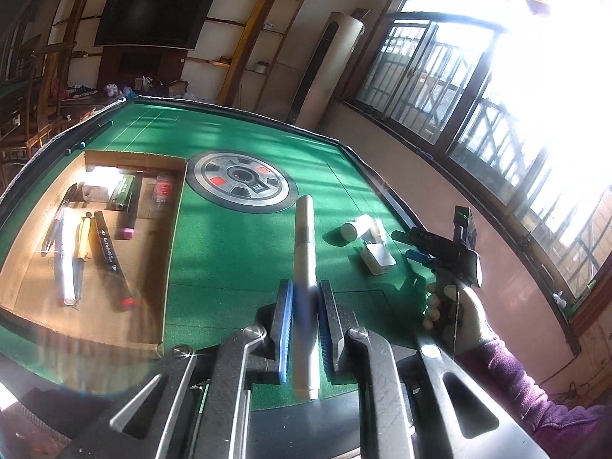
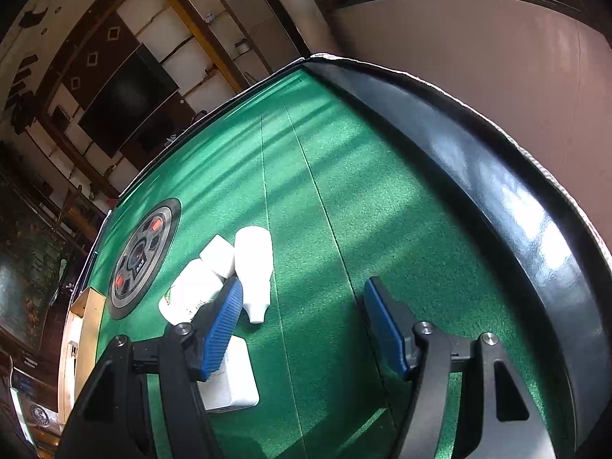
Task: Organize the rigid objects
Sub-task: 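Carry the white stick toward the box with the left tool, then lower the white stick into the box with the left tool while the right tool carries the white charger there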
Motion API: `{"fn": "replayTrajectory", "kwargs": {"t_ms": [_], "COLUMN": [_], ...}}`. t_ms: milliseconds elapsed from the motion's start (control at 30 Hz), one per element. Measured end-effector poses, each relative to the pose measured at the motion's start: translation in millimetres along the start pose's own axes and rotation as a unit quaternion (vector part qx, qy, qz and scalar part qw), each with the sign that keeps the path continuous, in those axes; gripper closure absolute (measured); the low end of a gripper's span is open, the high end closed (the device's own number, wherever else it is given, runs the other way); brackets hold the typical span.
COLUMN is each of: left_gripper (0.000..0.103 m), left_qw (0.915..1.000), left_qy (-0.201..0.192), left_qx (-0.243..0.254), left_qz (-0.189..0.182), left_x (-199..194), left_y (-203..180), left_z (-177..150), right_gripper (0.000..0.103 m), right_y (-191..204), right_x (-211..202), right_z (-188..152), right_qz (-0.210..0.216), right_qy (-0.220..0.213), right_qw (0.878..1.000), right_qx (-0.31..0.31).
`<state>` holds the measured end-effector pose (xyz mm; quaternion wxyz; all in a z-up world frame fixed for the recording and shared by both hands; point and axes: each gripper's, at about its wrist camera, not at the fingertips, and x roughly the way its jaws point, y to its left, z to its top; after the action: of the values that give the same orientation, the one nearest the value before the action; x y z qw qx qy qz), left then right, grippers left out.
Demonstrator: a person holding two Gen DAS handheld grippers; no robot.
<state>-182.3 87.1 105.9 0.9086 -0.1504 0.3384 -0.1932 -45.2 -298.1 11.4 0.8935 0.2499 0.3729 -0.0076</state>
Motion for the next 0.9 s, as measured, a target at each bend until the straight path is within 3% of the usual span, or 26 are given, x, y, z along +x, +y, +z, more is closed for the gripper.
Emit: {"fn": "replayTrajectory", "kwargs": {"t_ms": [67,267,500,633,667,767,900], "left_gripper": [0.091,0.091,0.091,0.091,0.091,0.091,0.091], "left_qw": [0.9997,0.9974,0.9974,0.9978,0.9981,0.9979,0.9937], "left_qy": [0.014,0.057,0.056,0.045,0.039,0.019,-0.003], "left_qx": [-0.006,-0.015,-0.026,-0.04,-0.044,-0.063,-0.101], "left_qz": [-0.017,-0.04,-0.036,-0.026,-0.02,0.003,0.048], "left_x": [12,44,46,38,33,15,-11], "left_y": [-2,-4,1,14,19,44,89], "left_z": [-2,-16,-13,-8,-6,-2,0], "right_gripper": [0.026,0.025,0.025,0.025,0.028,0.059,0.059], "right_y": [3,15,54,87,95,108,109], "right_x": [2,-6,-7,4,6,9,5], "right_z": [0,-14,-34,-51,-55,-64,-64], "right_qz": [0.008,0.017,0.025,-0.03,-0.054,-0.122,-0.109], "right_qy": [0.007,0.055,0.089,0.103,0.095,0.076,0.079], "right_qw": [1.0,0.998,0.992,0.983,0.978,0.963,0.966], "right_qx": [-0.007,-0.031,-0.081,-0.151,-0.175,-0.226,-0.22]}}
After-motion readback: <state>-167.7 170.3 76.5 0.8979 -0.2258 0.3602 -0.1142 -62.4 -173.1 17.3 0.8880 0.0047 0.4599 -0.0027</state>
